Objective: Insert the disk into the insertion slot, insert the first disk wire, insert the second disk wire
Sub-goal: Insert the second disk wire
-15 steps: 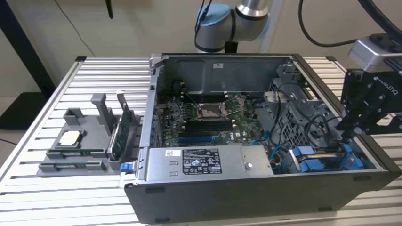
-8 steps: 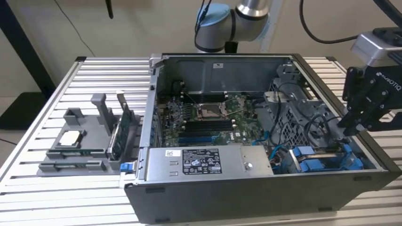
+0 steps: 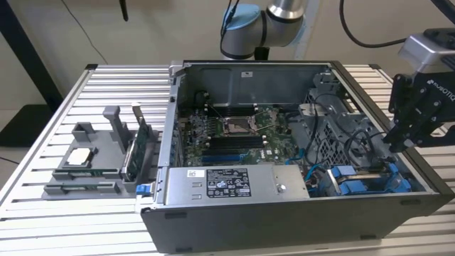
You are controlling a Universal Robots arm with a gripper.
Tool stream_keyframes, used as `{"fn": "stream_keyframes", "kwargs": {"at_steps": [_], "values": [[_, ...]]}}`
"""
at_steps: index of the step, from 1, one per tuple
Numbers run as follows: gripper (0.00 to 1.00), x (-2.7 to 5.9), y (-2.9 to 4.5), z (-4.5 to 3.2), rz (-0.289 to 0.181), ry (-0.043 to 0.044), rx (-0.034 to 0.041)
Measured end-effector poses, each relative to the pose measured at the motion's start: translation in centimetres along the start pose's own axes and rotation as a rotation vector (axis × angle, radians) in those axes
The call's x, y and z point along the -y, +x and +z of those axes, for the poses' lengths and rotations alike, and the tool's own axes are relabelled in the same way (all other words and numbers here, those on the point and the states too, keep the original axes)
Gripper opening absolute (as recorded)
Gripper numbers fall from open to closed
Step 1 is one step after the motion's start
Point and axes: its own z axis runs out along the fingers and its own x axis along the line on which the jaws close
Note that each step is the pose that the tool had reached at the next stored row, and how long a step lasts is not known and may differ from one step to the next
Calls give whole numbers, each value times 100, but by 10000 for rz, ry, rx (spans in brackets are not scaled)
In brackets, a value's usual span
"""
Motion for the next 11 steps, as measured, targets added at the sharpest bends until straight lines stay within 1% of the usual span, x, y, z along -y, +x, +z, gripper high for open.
{"fn": "stream_keyframes", "kwargs": {"at_steps": [4,11], "values": [[26,8,-1,-3,-2,1,-2],[26,55,-1,-4,0,0,-1]]}}
